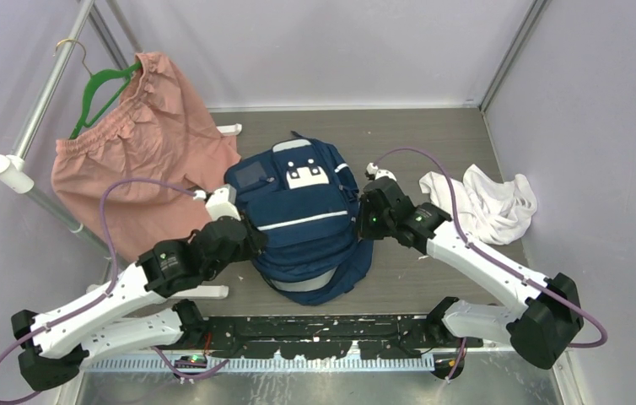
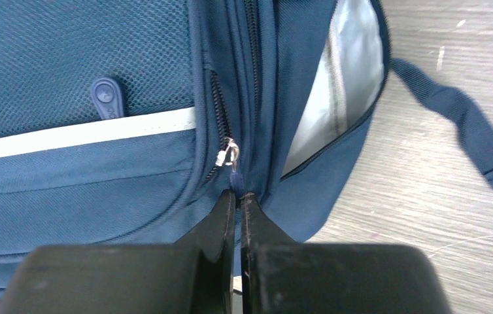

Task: Pack the student bag
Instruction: Zip the student bag at the center of the board.

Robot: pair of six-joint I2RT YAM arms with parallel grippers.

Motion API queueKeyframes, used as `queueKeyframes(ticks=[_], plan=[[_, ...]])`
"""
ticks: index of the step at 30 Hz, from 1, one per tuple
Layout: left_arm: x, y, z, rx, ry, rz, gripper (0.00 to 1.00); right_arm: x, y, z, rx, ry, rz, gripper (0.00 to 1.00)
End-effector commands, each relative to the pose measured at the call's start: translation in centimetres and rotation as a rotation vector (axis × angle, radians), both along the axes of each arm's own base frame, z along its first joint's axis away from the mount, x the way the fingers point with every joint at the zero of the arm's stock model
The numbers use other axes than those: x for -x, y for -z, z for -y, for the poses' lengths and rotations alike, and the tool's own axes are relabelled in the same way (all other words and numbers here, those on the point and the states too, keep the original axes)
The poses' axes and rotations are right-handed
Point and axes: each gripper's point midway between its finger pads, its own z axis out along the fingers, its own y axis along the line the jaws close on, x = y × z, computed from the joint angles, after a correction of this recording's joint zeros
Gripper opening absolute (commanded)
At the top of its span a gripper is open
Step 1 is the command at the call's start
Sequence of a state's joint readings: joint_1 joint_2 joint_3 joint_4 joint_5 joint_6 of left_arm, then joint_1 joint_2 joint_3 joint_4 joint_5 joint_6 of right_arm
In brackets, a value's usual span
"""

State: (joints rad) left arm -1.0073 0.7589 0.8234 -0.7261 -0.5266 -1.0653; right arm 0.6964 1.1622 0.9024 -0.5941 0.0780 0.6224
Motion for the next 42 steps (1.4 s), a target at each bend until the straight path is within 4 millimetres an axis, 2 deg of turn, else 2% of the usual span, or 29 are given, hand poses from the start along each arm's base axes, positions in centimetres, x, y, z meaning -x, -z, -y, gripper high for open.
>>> queueKeyframes(ticks=[1, 4, 9, 13, 16, 21, 25, 28, 34, 38, 42], plan=[[0.2, -1.6, -0.9, -0.274, 0.210, 0.080, 0.31, -0.2, -1.1, 3.5, 0.101, -0.009, 0.064, 0.01], [0.2, -2.3, 1.5, -0.304, 0.333, 0.163, 0.38, 1.1, -1.7, 2.9, 0.053, -0.074, 0.056, 0.01], [0.5, -4.0, 4.7, -0.376, 0.508, 0.284, 0.43, 2.9, -2.4, 1.2, -0.046, -0.170, 0.025, 0.01], [1.4, -5.1, 9.6, -0.436, 0.651, 0.412, 0.47, 3.1, -2.6, 0.6, -0.072, -0.194, 0.018, 0.01], [2.0, -4.6, 13.2, -0.538, 0.733, 0.494, 0.51, 3.0, -2.7, 0.4, -0.085, -0.185, 0.018, 0.01], [1.8, -3.4, 17.2, -0.643, 0.693, 0.581, 0.61, 3.4, -2.6, 0.2, -0.107, -0.191, 0.008, 0.01], [0.5, -2.6, 18.0, -0.688, 0.595, 0.602, 0.64, 3.6, -2.7, 0.2, -0.116, -0.186, 0.005, 0.01], [-0.7, -2.8, 17.5, -0.723, 0.508, 0.618, 0.65, 3.6, -2.9, 0.2, -0.122, -0.186, 0.010, 0.01], [-2.0, -1.6, 17.6, -0.742, 0.510, 0.583, 0.57, 3.6, -3.1, 0.1, -0.128, -0.189, 0.012, 0.01], [-1.8, -0.9, 17.8, -0.746, 0.550, 0.563, 0.56, 3.6, -2.9, 0.4, -0.114, -0.165, -0.001, 0.01], [-0.8, -0.8, 18.0, -0.674, 0.614, 0.560, 0.61, 3.8, -3.2, 0.3, -0.125, -0.172, -0.002, 0.01]])
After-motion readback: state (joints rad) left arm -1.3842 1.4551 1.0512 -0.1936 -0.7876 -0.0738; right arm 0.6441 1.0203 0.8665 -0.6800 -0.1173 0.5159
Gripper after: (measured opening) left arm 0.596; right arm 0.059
